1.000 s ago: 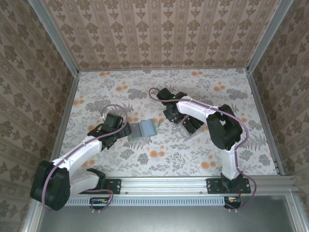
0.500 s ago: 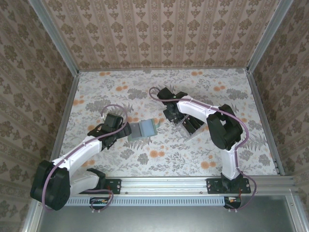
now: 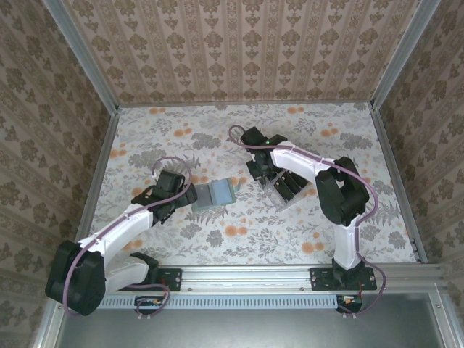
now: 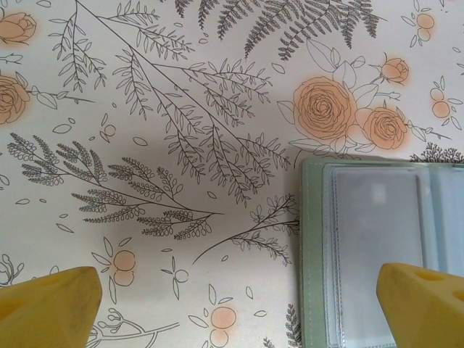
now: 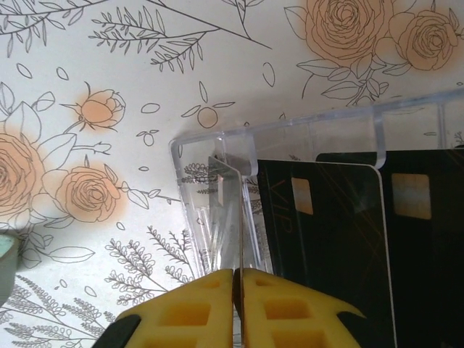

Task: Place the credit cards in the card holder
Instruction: Pick up the credit card from the storage box.

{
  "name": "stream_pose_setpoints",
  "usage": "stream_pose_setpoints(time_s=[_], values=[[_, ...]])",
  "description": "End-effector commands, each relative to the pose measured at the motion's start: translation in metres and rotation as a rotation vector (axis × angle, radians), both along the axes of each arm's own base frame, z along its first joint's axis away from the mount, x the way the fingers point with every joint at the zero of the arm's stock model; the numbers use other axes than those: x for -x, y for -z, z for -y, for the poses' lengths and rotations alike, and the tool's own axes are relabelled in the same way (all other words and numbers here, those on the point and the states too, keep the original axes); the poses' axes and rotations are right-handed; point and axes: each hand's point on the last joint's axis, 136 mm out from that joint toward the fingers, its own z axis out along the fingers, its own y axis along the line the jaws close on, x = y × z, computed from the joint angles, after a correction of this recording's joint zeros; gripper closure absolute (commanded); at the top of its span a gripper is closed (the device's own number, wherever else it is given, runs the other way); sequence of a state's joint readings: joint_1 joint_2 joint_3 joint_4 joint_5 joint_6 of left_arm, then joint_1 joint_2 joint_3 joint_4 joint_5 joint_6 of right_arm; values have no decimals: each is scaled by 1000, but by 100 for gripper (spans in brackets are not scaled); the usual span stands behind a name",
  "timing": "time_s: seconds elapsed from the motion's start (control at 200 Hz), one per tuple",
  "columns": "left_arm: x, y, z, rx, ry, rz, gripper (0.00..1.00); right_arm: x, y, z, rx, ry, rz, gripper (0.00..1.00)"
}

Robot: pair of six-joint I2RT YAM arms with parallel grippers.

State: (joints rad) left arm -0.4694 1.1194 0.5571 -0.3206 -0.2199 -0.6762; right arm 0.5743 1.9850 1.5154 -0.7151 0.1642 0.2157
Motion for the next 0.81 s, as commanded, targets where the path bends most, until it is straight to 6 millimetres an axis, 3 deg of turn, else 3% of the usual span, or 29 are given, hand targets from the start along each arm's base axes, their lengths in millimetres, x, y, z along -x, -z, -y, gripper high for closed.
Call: stream_pose_setpoints(time_s=[0.0, 0.4, 0.535, 0.61, 0.8], values=[[-4, -3, 1, 4, 7, 7, 0, 4, -6, -2, -46, 11, -7, 91], [-4, -4, 1, 5, 6, 8, 0, 6, 7, 2, -27, 8, -39, 88], [-4, -5, 1, 5, 5, 10, 0, 6, 7, 3, -24, 9, -36, 93], [-3, -5, 1, 4, 5, 7, 0, 6, 3, 3, -30, 9, -28, 100], [-4, -6, 1, 1, 9, 7, 0, 4, -27, -4, -93, -2, 17, 100]])
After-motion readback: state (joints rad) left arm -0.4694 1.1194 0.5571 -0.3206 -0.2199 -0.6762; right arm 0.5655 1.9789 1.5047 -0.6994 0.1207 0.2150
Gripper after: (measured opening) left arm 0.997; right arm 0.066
